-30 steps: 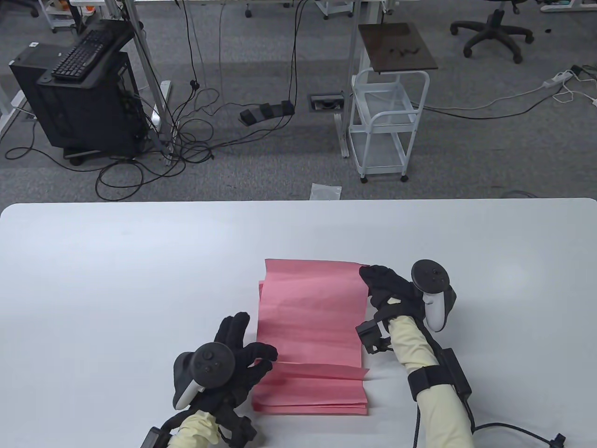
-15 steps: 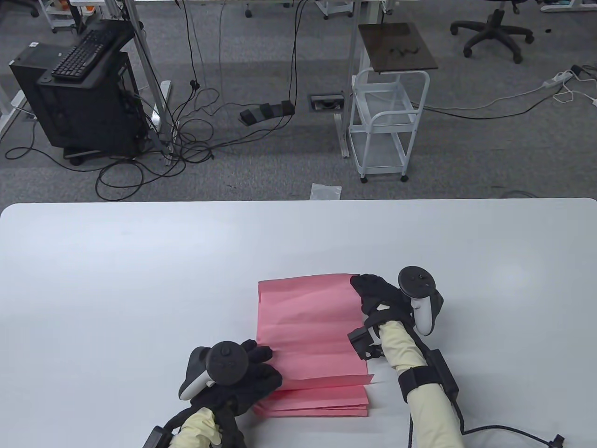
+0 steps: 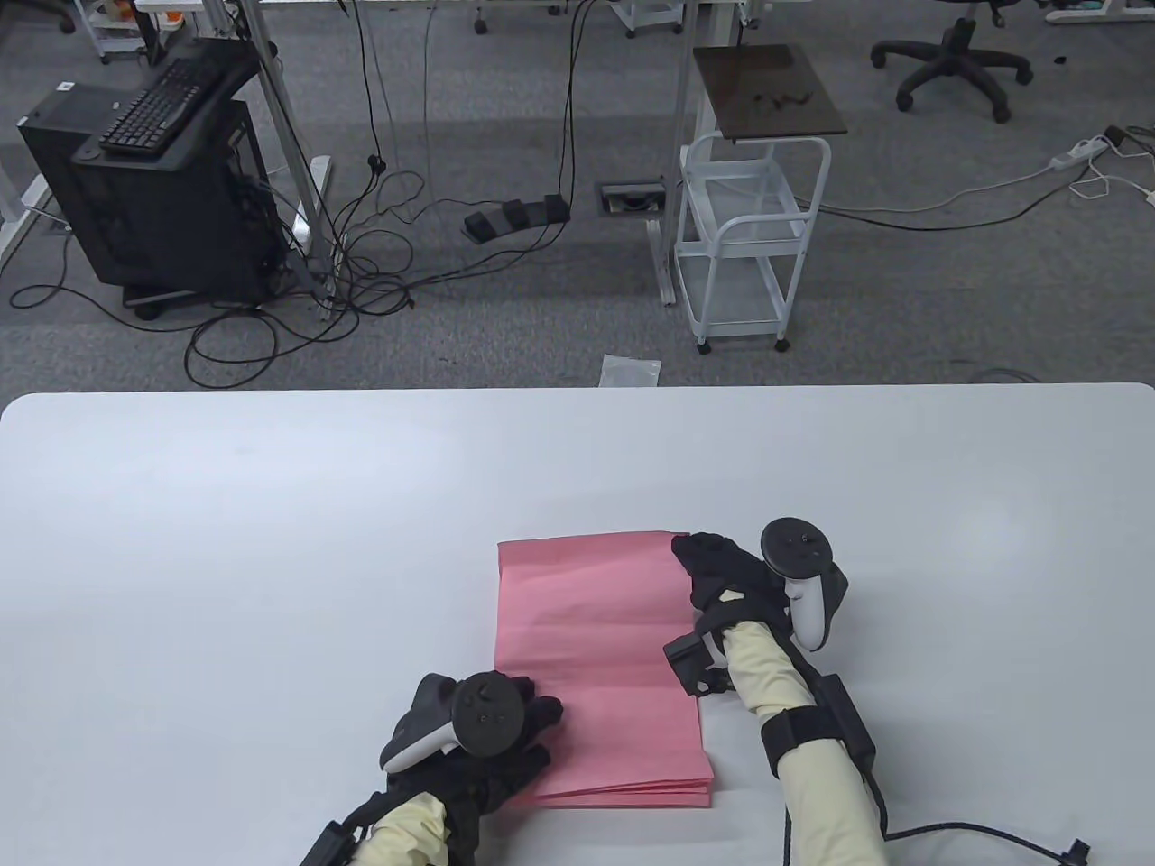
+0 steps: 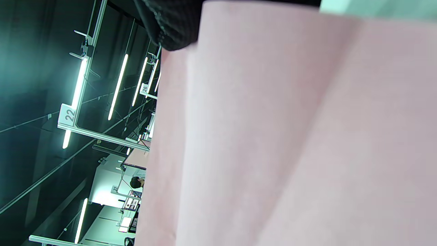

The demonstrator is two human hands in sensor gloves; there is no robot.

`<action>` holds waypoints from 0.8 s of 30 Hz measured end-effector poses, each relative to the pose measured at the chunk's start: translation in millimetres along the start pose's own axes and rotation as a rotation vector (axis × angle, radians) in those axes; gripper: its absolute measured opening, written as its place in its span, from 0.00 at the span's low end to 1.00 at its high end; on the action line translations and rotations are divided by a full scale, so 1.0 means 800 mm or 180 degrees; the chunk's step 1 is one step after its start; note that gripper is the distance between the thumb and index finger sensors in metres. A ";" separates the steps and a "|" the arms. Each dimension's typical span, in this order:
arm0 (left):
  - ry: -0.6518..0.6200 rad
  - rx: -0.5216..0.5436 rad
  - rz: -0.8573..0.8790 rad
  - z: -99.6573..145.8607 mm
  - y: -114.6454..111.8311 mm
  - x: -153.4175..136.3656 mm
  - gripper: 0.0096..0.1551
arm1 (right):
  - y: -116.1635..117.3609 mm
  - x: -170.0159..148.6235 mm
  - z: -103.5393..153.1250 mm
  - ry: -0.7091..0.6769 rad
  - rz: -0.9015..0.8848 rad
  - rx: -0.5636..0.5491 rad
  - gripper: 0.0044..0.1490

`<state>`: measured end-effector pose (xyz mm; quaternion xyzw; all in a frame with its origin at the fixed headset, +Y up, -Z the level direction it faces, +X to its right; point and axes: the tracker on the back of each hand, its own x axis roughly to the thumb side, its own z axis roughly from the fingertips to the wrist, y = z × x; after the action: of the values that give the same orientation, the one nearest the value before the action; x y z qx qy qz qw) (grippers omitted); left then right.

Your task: Unfold complexly folded papers and stack

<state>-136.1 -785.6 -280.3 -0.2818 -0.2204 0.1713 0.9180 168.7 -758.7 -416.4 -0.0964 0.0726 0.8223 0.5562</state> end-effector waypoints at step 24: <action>0.0505 -0.0652 -0.0310 -0.015 -0.030 -0.017 0.54 | 0.101 -0.060 0.147 -0.0890 0.3223 0.2683 0.49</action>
<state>-137.2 -815.9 -279.4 -0.3756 -0.1769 0.0803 0.9062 102.2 -804.7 -289.6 0.2822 0.3508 0.8877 0.0962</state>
